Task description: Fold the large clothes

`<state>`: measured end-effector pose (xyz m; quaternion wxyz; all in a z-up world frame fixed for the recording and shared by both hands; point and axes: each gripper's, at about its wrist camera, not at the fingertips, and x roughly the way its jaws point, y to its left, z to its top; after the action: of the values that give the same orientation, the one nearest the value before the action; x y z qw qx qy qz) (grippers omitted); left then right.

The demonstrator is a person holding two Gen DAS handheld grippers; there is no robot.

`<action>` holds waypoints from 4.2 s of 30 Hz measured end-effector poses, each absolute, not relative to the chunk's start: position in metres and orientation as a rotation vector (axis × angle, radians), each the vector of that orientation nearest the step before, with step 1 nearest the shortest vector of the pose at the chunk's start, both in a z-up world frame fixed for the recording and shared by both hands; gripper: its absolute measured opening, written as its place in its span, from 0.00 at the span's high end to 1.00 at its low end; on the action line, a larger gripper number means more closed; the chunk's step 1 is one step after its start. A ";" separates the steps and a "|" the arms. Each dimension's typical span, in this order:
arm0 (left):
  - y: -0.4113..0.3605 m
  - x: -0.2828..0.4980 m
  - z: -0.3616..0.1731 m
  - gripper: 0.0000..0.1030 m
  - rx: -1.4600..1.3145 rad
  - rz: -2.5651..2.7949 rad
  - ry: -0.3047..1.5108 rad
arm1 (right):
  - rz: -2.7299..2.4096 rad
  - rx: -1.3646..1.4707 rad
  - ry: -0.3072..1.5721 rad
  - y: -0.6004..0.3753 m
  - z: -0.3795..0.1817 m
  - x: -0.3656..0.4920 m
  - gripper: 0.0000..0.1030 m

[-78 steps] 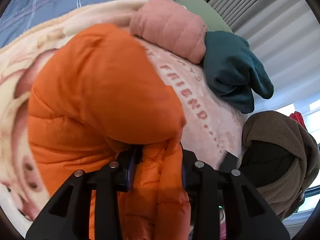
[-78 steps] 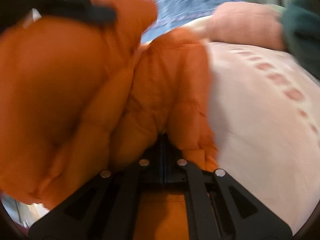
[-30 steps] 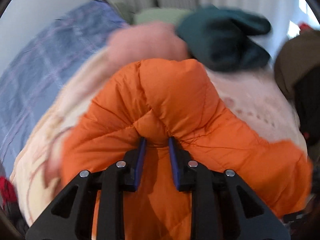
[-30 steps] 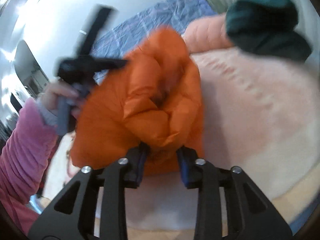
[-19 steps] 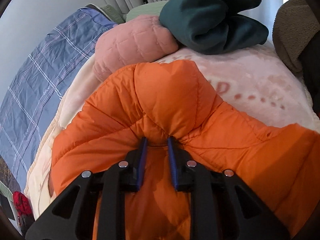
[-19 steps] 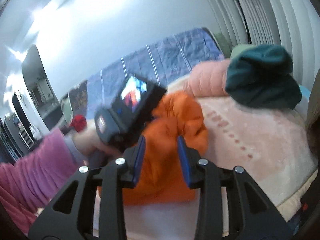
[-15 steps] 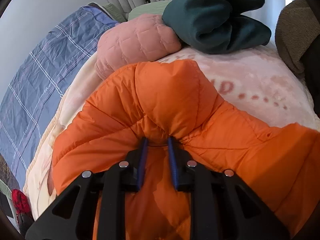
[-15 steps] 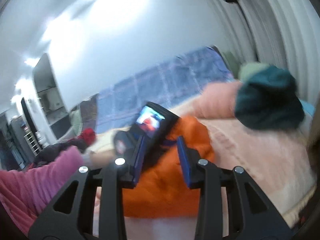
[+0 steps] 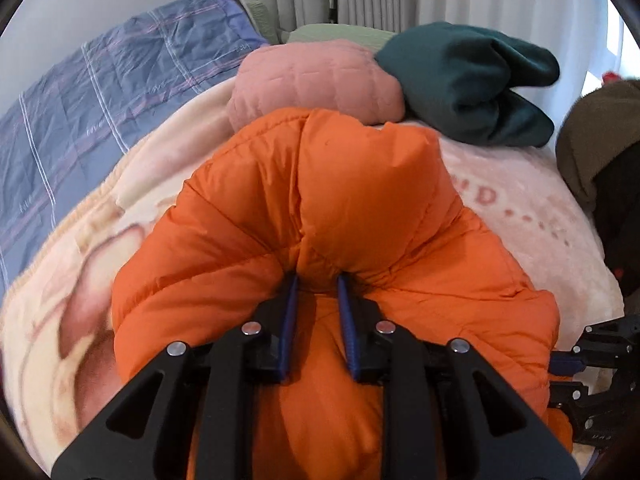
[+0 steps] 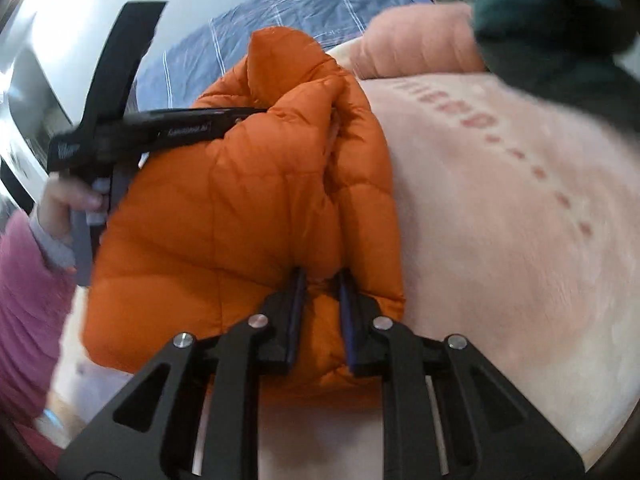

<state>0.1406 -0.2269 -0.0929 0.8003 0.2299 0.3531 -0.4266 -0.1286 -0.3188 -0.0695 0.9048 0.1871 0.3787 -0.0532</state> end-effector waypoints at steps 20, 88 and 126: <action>-0.273 0.188 -0.092 0.94 0.446 -0.810 0.910 | -0.140 0.308 0.800 -0.309 -0.067 -0.127 0.82; -0.148 0.052 -0.106 0.51 0.394 -0.989 0.748 | -0.067 0.149 0.711 -0.303 0.045 -0.105 0.59; -0.180 0.173 -0.088 0.60 0.121 -0.782 0.852 | -0.105 0.357 0.774 -0.345 -0.059 0.042 0.58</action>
<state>0.1733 -0.1803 -0.0879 0.8358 0.0571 0.4024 -0.3692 0.0425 -0.3450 -0.0593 0.9093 0.1729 0.3752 -0.0507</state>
